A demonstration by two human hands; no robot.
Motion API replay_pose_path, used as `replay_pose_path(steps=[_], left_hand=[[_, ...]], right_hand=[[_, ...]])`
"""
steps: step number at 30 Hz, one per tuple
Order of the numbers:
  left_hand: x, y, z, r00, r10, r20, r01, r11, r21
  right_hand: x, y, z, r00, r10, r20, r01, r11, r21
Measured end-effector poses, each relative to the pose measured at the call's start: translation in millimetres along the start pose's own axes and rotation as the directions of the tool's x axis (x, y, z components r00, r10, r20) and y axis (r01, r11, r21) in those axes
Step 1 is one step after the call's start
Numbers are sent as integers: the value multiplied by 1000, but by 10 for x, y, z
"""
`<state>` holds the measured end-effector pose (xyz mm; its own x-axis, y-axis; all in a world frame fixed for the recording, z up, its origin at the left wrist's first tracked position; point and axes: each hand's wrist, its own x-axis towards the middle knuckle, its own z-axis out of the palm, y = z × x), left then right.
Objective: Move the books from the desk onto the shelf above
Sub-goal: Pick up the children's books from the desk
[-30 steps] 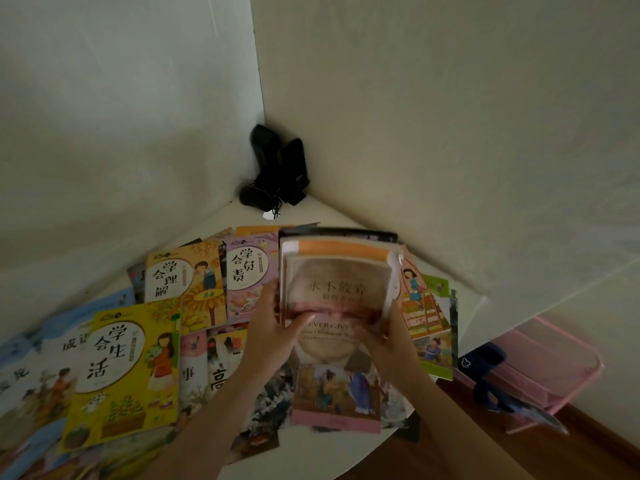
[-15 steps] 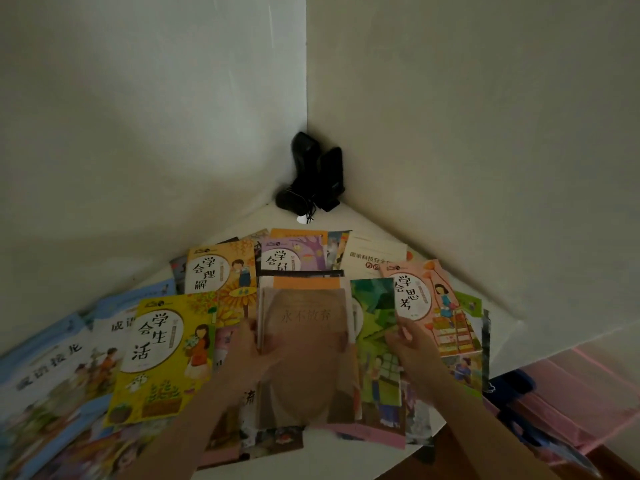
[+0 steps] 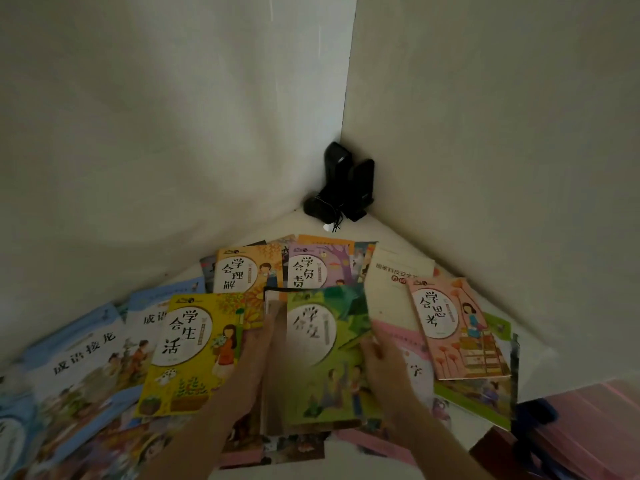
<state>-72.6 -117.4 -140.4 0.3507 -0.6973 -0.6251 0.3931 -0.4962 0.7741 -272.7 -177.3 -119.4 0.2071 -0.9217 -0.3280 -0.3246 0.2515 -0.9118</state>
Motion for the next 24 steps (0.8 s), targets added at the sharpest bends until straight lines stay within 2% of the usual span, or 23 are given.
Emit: replay_pose_path(steps=[4,7,9,11,12,13,16,18,22,24], left_hand=[[3,-135,-34,995,96,-1,-94,974,205],[-58,-184,-85,985,171,38,-175,968,182],[-144,-119,-99,961,254,112,-268,955,131],[-264,55,-29,917,337,212,-366,923,116],[-303,149,35,895,369,250,-408,905,124],[-308,224,105,875,394,281,-440,890,121],[-318,418,377,825,436,359,-511,847,146],[-323,412,557,791,463,400,-557,815,159],[-238,90,823,762,407,503,-578,778,246],[-200,-93,887,769,355,531,-590,714,377]], right_hand=[[-42,264,268,999,-41,-25,36,985,-169],[-7,322,200,991,-119,-60,86,912,-401],[12,344,61,999,-9,41,20,956,-292],[-1,330,-109,979,83,186,-86,996,6],[-5,286,-197,974,67,217,-92,990,107],[-11,242,-302,979,8,203,-36,990,136],[-83,109,-571,978,-206,25,201,971,130],[-131,127,-715,961,-272,-47,276,957,89],[-192,477,-880,968,-238,-86,239,971,10],[-196,665,-910,977,-198,-77,199,980,0]])
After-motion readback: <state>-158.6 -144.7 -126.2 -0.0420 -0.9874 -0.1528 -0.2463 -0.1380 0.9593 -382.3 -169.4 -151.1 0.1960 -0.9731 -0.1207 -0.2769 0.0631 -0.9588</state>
